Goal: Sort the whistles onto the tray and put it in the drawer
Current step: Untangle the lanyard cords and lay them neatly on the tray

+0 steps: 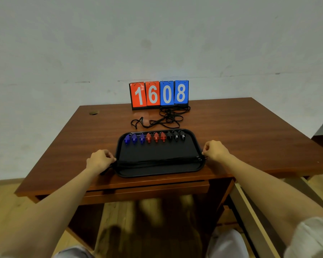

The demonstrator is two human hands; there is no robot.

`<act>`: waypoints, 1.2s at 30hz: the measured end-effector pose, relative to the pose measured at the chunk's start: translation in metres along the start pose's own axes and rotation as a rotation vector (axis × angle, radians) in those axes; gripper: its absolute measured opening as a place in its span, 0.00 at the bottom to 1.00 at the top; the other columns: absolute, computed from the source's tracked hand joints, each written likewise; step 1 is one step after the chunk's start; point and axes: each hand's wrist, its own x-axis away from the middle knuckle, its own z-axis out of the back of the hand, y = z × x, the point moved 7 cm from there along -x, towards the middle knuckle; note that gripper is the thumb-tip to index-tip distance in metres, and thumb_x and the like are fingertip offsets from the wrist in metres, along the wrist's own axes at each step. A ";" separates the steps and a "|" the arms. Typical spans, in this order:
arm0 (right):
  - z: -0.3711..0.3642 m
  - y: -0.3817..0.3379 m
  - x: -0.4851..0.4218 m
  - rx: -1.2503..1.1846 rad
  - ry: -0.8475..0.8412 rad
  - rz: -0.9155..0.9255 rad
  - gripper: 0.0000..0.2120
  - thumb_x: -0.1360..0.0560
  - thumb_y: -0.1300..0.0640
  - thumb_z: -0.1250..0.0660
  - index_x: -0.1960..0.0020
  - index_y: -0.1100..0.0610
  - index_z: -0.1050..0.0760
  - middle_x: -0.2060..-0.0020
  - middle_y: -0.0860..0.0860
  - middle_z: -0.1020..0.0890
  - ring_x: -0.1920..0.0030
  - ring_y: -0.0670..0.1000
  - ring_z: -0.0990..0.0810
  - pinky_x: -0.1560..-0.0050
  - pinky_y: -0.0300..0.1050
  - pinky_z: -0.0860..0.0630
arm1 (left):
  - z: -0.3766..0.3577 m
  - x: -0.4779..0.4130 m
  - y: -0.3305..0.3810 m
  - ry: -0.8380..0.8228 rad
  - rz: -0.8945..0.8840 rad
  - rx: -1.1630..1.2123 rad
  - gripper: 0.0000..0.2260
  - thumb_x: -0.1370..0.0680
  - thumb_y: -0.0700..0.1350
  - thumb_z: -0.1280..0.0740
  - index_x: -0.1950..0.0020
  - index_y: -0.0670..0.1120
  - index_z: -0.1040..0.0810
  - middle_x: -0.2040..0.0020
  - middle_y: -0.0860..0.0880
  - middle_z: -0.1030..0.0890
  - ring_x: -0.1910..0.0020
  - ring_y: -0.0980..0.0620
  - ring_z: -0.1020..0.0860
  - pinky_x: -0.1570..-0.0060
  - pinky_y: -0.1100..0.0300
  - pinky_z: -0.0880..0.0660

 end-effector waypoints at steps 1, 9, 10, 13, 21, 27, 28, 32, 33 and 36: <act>0.000 0.000 0.000 0.005 0.004 -0.002 0.09 0.23 0.60 0.36 0.62 0.55 0.25 0.56 0.54 0.16 0.61 0.53 0.22 0.63 0.45 0.28 | 0.000 0.000 0.000 0.002 -0.002 -0.002 0.07 0.26 0.51 0.31 0.62 0.51 0.23 0.56 0.49 0.18 0.52 0.46 0.22 0.45 0.51 0.25; -0.004 0.000 0.001 0.006 -0.026 0.021 0.06 0.22 0.58 0.37 0.57 0.57 0.24 0.57 0.55 0.19 0.58 0.55 0.23 0.60 0.46 0.28 | -0.005 -0.003 -0.003 0.022 0.018 -0.115 0.06 0.26 0.53 0.31 0.59 0.53 0.22 0.54 0.50 0.20 0.41 0.43 0.26 0.37 0.48 0.38; -0.006 0.000 0.001 0.006 -0.040 0.032 0.05 0.22 0.58 0.37 0.56 0.57 0.25 0.57 0.55 0.20 0.57 0.55 0.23 0.59 0.46 0.28 | -0.005 -0.003 -0.002 0.035 0.014 -0.137 0.06 0.26 0.54 0.31 0.56 0.54 0.21 0.50 0.49 0.20 0.39 0.43 0.28 0.37 0.48 0.38; -0.009 0.000 0.002 0.011 -0.078 0.058 0.03 0.22 0.59 0.36 0.53 0.58 0.25 0.55 0.54 0.22 0.55 0.55 0.25 0.57 0.47 0.29 | -0.005 0.000 0.003 0.067 -0.024 -0.235 0.13 0.26 0.57 0.32 0.45 0.54 0.22 0.40 0.47 0.24 0.35 0.42 0.33 0.36 0.46 0.40; -0.005 -0.023 0.007 0.167 -0.016 0.212 0.11 0.23 0.61 0.38 0.41 0.56 0.25 0.41 0.57 0.28 0.37 0.60 0.32 0.40 0.54 0.30 | -0.031 0.015 0.041 0.026 -0.341 -0.366 0.18 0.25 0.57 0.34 0.36 0.55 0.28 0.33 0.49 0.30 0.31 0.46 0.38 0.34 0.48 0.46; -0.023 -0.048 0.010 0.225 -0.117 0.367 0.18 0.22 0.54 0.35 0.34 0.54 0.29 0.35 0.54 0.28 0.32 0.56 0.34 0.33 0.54 0.33 | -0.054 0.021 0.063 -0.067 -0.462 -0.400 0.20 0.24 0.58 0.36 0.34 0.55 0.30 0.32 0.50 0.32 0.29 0.47 0.40 0.33 0.48 0.47; -0.026 -0.051 0.010 0.226 -0.126 0.378 0.18 0.22 0.53 0.35 0.33 0.54 0.29 0.35 0.54 0.28 0.32 0.56 0.34 0.33 0.54 0.33 | -0.056 0.020 0.067 -0.071 -0.467 -0.383 0.20 0.24 0.59 0.37 0.34 0.55 0.30 0.32 0.50 0.31 0.29 0.47 0.40 0.33 0.48 0.47; -0.037 -0.066 0.005 0.216 -0.174 0.418 0.19 0.22 0.51 0.37 0.33 0.54 0.29 0.34 0.54 0.28 0.33 0.56 0.31 0.34 0.52 0.31 | -0.063 0.014 0.084 -0.095 -0.465 -0.369 0.20 0.22 0.61 0.42 0.35 0.53 0.28 0.32 0.49 0.30 0.30 0.48 0.37 0.33 0.48 0.47; -0.040 -0.070 0.003 0.212 -0.181 0.426 0.18 0.21 0.52 0.38 0.33 0.55 0.29 0.34 0.54 0.28 0.33 0.56 0.30 0.34 0.51 0.31 | -0.064 0.012 0.088 -0.099 -0.463 -0.376 0.20 0.21 0.61 0.43 0.35 0.52 0.27 0.33 0.49 0.29 0.31 0.47 0.35 0.33 0.47 0.46; -0.044 -0.079 -0.006 0.214 -0.184 0.421 0.16 0.19 0.53 0.41 0.34 0.55 0.29 0.37 0.56 0.27 0.36 0.57 0.29 0.36 0.52 0.30 | -0.068 0.006 0.097 -0.106 -0.435 -0.417 0.20 0.19 0.58 0.48 0.36 0.50 0.25 0.36 0.47 0.26 0.34 0.45 0.32 0.34 0.46 0.44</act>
